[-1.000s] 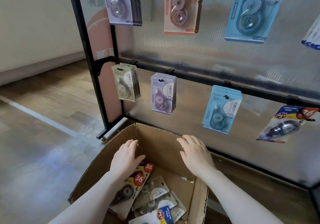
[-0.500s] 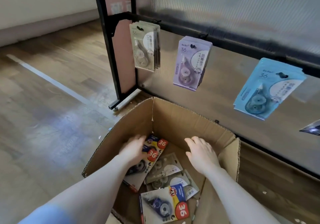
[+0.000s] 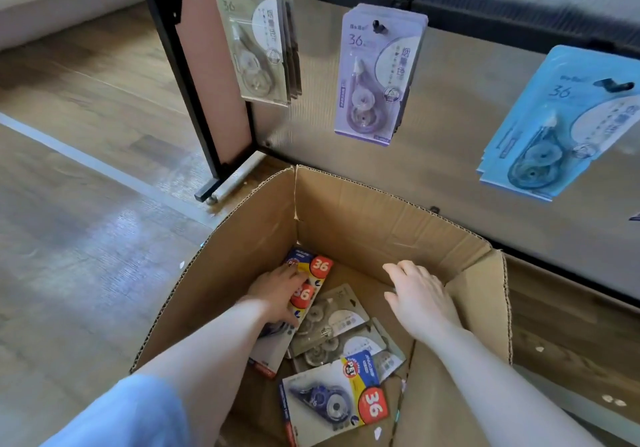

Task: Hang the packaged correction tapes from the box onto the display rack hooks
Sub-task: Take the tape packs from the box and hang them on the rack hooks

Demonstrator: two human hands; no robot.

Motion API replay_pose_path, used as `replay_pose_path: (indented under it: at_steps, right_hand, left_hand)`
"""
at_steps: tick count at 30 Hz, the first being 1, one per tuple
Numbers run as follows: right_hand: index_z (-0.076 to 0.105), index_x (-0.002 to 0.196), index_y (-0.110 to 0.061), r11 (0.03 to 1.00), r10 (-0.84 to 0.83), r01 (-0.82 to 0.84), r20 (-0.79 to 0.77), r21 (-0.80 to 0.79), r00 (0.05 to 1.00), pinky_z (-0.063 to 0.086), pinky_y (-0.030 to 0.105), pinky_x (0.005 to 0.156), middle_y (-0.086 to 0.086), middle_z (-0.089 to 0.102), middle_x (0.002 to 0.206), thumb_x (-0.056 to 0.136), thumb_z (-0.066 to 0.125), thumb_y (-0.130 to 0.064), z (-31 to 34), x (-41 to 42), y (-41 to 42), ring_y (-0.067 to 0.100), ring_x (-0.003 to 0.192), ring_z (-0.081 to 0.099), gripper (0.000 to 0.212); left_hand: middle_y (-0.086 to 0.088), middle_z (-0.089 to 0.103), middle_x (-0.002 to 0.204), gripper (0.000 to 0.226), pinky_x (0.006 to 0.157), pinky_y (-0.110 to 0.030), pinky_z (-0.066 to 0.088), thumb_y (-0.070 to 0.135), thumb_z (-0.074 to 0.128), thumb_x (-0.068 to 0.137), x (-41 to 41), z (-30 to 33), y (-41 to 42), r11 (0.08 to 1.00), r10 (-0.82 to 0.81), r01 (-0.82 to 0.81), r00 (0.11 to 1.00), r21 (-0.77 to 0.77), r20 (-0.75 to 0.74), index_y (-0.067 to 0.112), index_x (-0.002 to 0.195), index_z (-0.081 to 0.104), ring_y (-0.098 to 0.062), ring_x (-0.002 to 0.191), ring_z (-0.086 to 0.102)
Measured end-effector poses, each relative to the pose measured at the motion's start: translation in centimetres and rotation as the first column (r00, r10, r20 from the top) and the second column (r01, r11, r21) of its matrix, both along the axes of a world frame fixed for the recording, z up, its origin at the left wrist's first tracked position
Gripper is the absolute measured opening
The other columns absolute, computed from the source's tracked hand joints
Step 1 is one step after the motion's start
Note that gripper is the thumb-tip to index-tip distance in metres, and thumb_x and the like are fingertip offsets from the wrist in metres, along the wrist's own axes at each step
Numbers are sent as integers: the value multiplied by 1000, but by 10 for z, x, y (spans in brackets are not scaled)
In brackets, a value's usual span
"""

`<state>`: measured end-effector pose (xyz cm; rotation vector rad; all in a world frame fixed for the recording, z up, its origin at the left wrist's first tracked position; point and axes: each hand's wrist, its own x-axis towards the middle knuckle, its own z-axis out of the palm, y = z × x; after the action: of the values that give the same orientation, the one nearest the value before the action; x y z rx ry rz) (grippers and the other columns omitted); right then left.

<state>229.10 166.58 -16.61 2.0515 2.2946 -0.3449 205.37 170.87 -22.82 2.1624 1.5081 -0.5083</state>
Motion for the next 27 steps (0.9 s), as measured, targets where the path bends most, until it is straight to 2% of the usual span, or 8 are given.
replay_pose_path:
  at_steps: [4,8,12,14,19,24,26,27]
  right_hand:
    - [33,140,-23,1000,-12,13,7,-11,1000,33,33,102,0,40,138,98,42,-28,-5,1,-3,20,125,39,44]
    - [32,140,-23,1000,-16,16,23,-21,1000,34,33,102,1,39,138,98,42,-29,-6,3,-5,20,126,39,44]
    - [33,139,-22,999,-12,13,28,-34,1000,36,33,100,2,41,136,98,42,-30,-4,-2,-2,22,124,41,43]
    - [35,138,-22,998,4,-2,27,-65,1000,36,34,100,3,43,134,98,42,-30,-4,-5,-3,22,122,42,42]
    - [40,135,-20,975,116,-95,93,-203,989,39,36,100,4,47,130,97,45,-31,-8,-7,-10,23,121,45,40]
    - [44,128,-16,909,303,-216,210,-356,930,42,38,92,8,51,124,95,46,-33,-9,-20,-14,27,116,49,37]
    - [45,124,-14,891,291,-178,225,-418,930,44,36,87,8,53,122,94,49,-35,-12,-26,-16,27,113,52,36]
    - [46,123,-14,884,261,-140,222,-446,940,44,34,84,8,54,122,94,51,-36,-15,-28,-18,27,112,53,37]
  left_hand:
    - [-7,35,142,80,103,-40,30,47,68,76,8,-8,0,999,15,-14,1000,37,-28,26,142,27,-28,129,34]
    - [-8,45,132,74,97,-39,36,49,70,74,11,0,0,994,5,5,996,108,-93,21,134,37,-29,118,43]
    - [-6,52,129,64,93,-34,44,37,73,75,-6,4,0,992,129,-128,991,-13,34,21,130,44,-26,114,51]
    - [-5,58,122,51,82,-29,45,32,73,77,-12,10,0,980,179,-174,983,-98,49,20,122,53,-23,107,56]
    - [-4,61,104,21,64,-27,42,28,61,88,-4,33,-2,996,27,-38,990,-80,-137,15,105,61,-21,85,56]
    - [-1,57,80,14,53,-24,37,29,65,85,-12,47,3,997,79,-79,996,0,-33,16,85,63,-20,70,51]
    - [0,52,71,17,51,-25,34,26,64,85,-14,51,4,995,88,-88,996,37,21,17,72,58,-20,65,49]
    - [-2,55,73,15,51,-26,37,25,63,85,-15,51,5,994,92,-95,995,54,41,18,73,61,-22,67,52]
